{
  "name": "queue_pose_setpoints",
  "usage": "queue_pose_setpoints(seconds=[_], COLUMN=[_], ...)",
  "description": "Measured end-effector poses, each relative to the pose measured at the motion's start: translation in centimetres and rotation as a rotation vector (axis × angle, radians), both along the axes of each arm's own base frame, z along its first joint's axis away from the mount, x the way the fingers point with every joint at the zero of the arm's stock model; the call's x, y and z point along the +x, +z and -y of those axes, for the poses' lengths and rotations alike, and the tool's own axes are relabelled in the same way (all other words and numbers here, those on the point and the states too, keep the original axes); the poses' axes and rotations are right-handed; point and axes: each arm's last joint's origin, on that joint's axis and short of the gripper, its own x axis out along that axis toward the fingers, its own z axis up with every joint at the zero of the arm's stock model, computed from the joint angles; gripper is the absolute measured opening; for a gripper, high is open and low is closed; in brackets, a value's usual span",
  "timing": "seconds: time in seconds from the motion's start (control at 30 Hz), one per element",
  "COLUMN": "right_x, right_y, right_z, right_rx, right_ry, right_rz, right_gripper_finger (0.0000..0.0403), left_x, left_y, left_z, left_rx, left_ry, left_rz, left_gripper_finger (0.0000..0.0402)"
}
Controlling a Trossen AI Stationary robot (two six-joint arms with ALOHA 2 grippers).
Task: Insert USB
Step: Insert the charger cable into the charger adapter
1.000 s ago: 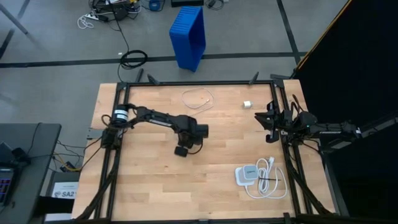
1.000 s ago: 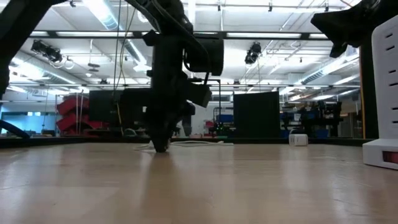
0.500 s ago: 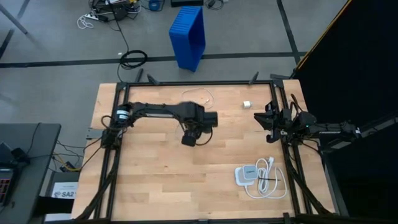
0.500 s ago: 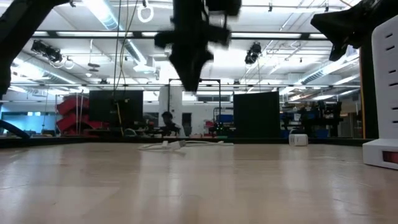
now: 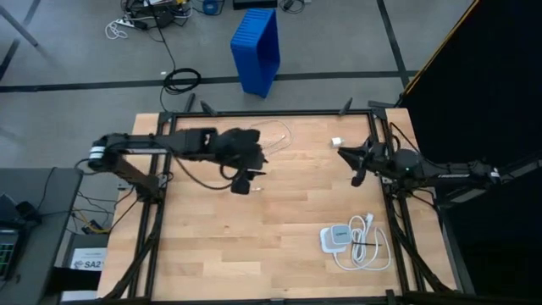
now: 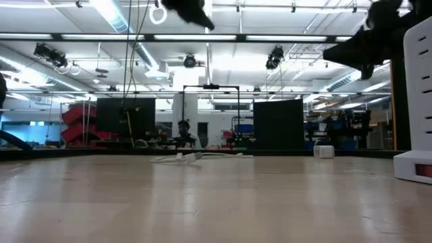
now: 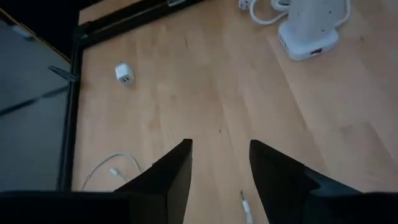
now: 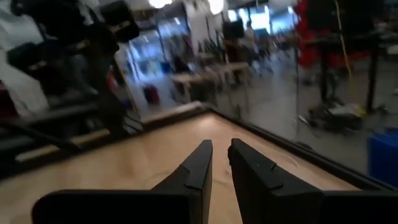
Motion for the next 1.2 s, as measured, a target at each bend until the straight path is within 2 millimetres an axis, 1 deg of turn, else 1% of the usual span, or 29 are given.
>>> queue_pose_setpoints(seconds=[0.1, 0.23, 0.27, 0.33, 0.43, 0.53, 0.63, 0.7, 0.77, 0.9, 1.0, 1.2], right_x=[1.5, 4.2, 4.9, 6.2, 7.8, 8.9, 9.2, 9.3, 9.1, 9.1, 9.3, 9.8], right_y=[1.6, 2.4, 2.5, 2.3, 2.7, 3.4, 3.8, 4.0, 3.5, 1.5, -0.2, -2.5], right_z=[0.5, 2.1, 2.6, 3.9, 6.0, 8.4, 10.9, 12.5, 13.7, 15.4, 16.5, 18.4], right_rx=[0.026, 0.052, 0.041, 0.022, 0.034, 0.079, 0.152, 0.202, 0.256, 0.329, 0.333, 0.301], right_ry=[-0.047, -0.14, -0.155, -0.185, -0.2, -0.177, -0.149, -0.151, -0.13, -0.037, 0.004, 0.044], right_rz=[-0.164, -0.457, -0.527, -0.668, -0.834, -0.991, -1.158, -1.257, -1.347, -1.443, -1.515, -1.545], right_gripper_finger=[0.0037, 0.0047, 0.0053, 0.007, 0.0107, 0.015, 0.0186, 0.0203, 0.0214, 0.0223, 0.0221, 0.0202], left_x=[-0.9, -1.6, -1.8, -2.1, -2.6, -2.8, -3.1, -3.1, -3.1, -3.1, -3.1, -3.1], left_y=[-3.5, -7.4, -8.1, -9.1, -10.3, -10.9, -11.4, -11.5, -11.5, -11.5, -11.5, -11.5], left_z=[-0.2, -0.1, 0.0, 0.0, 0.1, 0.2, 0.2, 0.2, 0.3, 0.6, 0.8, 1.2], left_rx=[-0.025, -0.072, -0.08, -0.104, -0.143, -0.161, -0.163, -0.166, -0.171, -0.174, -0.174, -0.176], left_ry=[0.028, 0.054, 0.059, 0.07, 0.074, 0.075, 0.078, 0.081, 0.08, 0.069, 0.06, 0.046], left_rz=[0.081, 0.162, 0.167, 0.191, 0.166, 0.149, 0.133, 0.128, 0.131, 0.133, 0.131, 0.125], left_gripper_finger=[0.0147, 0.0147, 0.0147, 0.0147, 0.0147, 0.0147, 0.0147, 0.0147, 0.0147, 0.0147, 0.0147, 0.0147])
